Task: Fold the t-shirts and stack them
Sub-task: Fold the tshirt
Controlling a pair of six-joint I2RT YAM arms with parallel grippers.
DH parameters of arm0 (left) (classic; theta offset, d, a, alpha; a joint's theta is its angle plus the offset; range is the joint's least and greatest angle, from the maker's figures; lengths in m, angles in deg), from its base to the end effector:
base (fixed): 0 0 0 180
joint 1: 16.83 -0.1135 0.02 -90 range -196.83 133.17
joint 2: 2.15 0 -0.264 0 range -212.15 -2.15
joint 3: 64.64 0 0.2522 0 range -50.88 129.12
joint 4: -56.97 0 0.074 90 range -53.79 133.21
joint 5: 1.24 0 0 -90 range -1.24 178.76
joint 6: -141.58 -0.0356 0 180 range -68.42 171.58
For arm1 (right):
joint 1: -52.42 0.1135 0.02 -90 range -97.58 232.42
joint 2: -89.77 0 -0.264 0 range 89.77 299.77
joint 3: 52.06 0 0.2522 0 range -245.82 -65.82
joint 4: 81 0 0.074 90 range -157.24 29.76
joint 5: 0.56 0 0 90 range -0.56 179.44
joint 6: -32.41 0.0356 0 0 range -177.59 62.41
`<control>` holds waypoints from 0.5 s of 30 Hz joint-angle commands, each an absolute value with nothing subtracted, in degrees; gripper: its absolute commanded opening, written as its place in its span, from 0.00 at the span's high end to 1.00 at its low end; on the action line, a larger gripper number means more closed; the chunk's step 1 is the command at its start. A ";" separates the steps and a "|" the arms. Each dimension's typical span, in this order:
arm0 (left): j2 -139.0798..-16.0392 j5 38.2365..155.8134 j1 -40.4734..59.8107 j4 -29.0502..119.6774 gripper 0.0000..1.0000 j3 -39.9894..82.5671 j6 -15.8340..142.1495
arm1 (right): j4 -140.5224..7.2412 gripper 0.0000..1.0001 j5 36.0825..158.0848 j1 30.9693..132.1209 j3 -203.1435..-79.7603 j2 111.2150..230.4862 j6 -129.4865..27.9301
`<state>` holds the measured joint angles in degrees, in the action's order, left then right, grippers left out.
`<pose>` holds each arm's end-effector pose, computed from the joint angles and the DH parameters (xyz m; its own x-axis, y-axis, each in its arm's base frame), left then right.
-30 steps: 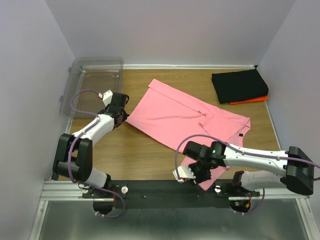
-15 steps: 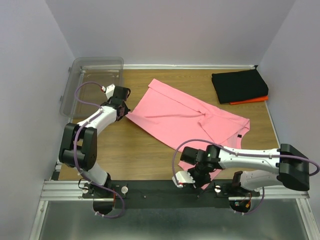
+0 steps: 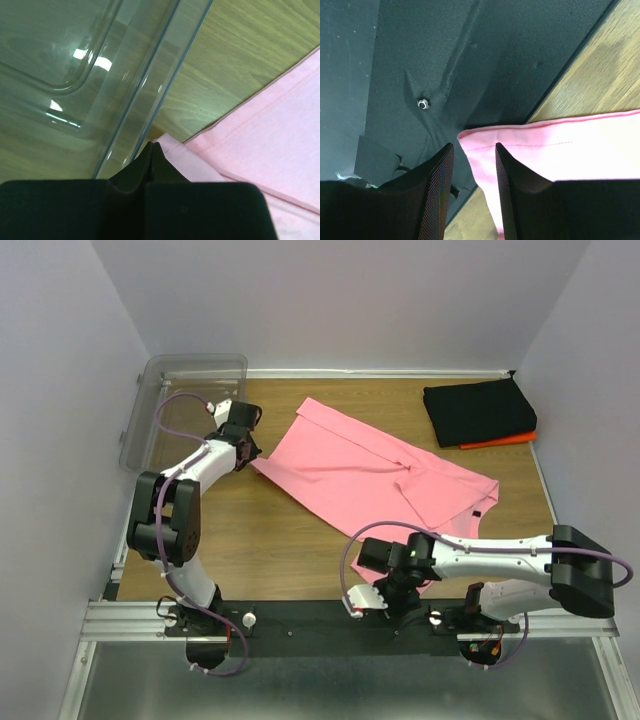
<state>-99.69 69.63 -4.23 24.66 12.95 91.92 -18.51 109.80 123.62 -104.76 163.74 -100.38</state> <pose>0.3515 -0.0666 0.2041 -0.5949 -0.4937 -0.6343 -0.4917 0.8478 -0.1987 0.0507 0.1874 0.1690 0.3761 -0.8715 -0.3147 -0.8779 -0.4438 0.1800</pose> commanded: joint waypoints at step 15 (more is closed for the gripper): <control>-103.93 70.57 -5.67 23.61 1.00 18.03 89.20 | -21.97 0.62 107.81 125.28 -104.58 169.66 -97.85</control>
<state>-103.17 70.39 -5.04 23.79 17.35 90.01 -19.73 109.34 124.73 -104.93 168.16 -99.09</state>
